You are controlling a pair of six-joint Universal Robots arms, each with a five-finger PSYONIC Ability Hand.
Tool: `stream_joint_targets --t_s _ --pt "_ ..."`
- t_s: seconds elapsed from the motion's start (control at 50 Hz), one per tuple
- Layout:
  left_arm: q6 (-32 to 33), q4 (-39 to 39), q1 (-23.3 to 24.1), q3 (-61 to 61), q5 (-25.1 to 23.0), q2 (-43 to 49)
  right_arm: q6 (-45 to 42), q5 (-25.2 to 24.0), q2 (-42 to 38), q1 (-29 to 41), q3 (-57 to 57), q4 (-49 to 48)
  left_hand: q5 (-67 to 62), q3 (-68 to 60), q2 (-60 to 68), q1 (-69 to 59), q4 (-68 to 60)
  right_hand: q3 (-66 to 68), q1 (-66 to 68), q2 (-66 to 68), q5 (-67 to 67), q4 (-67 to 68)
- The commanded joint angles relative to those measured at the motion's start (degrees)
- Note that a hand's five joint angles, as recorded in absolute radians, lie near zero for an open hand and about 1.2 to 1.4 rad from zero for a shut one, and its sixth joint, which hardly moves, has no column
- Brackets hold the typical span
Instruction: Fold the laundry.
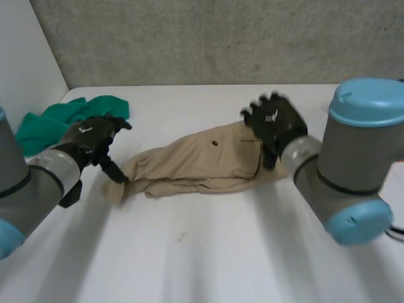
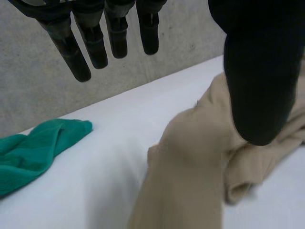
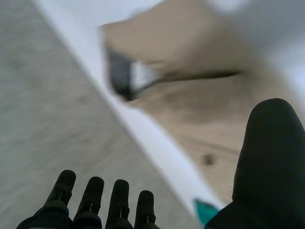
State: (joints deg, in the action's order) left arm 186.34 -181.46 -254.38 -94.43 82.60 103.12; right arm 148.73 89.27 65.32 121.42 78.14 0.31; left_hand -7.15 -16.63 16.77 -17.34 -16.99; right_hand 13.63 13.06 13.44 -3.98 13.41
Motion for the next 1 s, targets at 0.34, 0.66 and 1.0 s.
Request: stream_joint_targets --t_s 0.34,0.66,1.0 --pt "12.39 -14.17 0.9 4.77 2.39 18.07 22.39 -0.95 -24.01 1.18 -10.81 -12.43 -21.25 -21.76 21.62 -21.05 -21.4 23.44 24.01 23.63 -23.09 23.66" --pt "13.97 -14.89 2.13 7.07 5.99 16.07 18.71 0.64 -21.04 1.8 -13.54 -16.48 -62.85 -63.37 63.23 -62.66 -63.01 66.37 66.94 66.56 -66.02 66.59" --pt "6.68 -4.79 1.43 11.1 2.13 -21.11 7.19 -6.82 11.04 -3.3 -17.05 10.66 -62.85 -63.37 63.23 -62.66 -63.01 66.37 66.94 66.56 -66.02 66.59"
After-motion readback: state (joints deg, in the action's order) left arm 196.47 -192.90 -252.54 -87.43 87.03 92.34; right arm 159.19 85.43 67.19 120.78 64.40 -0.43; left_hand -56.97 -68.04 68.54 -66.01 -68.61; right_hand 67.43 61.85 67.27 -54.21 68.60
